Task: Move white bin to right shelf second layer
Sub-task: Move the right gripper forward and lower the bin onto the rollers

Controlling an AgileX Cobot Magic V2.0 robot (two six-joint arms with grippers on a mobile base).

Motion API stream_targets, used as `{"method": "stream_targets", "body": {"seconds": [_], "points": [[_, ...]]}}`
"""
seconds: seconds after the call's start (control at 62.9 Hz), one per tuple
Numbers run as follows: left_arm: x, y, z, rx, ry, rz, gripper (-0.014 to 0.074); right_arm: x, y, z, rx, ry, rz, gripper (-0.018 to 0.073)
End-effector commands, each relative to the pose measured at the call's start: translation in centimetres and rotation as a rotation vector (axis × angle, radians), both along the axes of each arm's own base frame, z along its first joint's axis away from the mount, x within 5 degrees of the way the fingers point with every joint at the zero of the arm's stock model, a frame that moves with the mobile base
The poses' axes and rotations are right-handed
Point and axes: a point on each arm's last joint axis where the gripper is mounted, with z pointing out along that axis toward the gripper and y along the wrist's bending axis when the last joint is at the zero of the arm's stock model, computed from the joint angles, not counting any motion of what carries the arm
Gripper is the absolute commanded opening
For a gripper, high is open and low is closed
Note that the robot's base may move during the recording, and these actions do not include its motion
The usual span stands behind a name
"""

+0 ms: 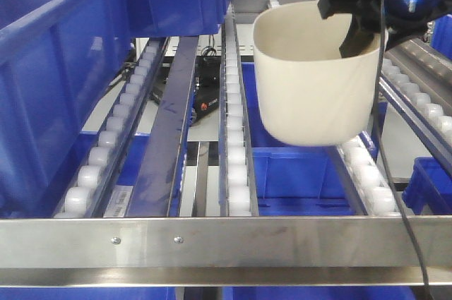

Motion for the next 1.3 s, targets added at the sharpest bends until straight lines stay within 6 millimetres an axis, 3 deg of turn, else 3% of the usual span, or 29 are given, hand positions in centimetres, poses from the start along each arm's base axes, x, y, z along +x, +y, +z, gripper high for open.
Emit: {"method": "stream_targets", "body": {"seconds": [0.0,0.366,0.747,1.287], "points": [[0.0,0.0,-0.4,-0.019,-0.059,0.002,0.0085,0.0,0.6,3.3,0.047,-0.147,0.017,0.0057],[0.0,0.0,-0.4,-0.019,-0.059,0.002,0.0085,0.0,1.0,3.3,0.048,-0.147,0.03,0.0057],[0.0,0.0,-0.4,-0.019,-0.059,0.002,0.0085,1.0,1.4,0.8,0.028,-0.083,0.03,0.0057],[0.0,0.0,-0.4,-0.019,-0.059,0.002,0.0085,1.8,1.6,-1.0,0.018,-0.046,0.03,0.0057]]}}
